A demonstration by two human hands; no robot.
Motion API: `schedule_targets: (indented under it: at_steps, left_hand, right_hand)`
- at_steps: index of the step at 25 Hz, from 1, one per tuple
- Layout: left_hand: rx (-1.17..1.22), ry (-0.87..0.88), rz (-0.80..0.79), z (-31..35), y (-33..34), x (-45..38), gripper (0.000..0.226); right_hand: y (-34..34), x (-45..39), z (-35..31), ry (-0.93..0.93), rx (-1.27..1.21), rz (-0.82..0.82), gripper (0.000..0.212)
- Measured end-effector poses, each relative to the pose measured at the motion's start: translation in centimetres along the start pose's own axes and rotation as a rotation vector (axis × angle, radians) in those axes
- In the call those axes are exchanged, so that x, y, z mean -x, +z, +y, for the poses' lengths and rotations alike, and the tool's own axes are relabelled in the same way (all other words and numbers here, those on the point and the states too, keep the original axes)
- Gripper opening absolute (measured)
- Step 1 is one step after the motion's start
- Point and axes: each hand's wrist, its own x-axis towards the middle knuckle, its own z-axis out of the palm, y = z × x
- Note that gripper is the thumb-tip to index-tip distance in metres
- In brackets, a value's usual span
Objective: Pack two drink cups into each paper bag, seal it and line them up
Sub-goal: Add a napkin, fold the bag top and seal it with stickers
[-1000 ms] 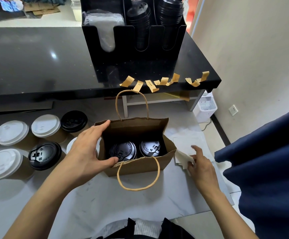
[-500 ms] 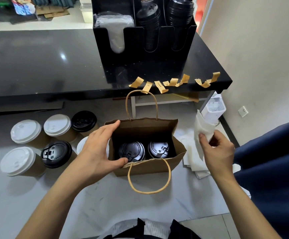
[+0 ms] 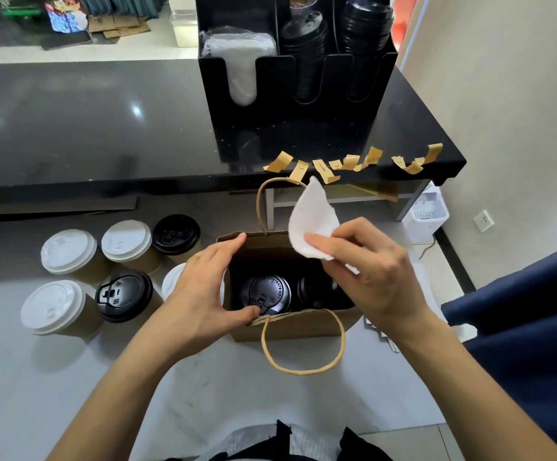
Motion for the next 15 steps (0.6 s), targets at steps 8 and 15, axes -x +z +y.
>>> schedule_targets:
  at_steps: [8, 15]
  left_hand:
    - [0.002, -0.032, -0.019, -0.1, 0.0, -0.2, 0.110]
    - [0.009, -0.030, -0.010, 0.0, 0.0, -0.1, 0.110]
  right_hand:
    - [3.0, -3.1, -0.4, -0.059, 0.156, -0.751, 0.029]
    - [5.1, -3.3, -0.7, -0.052, 0.249, -0.951, 0.026]
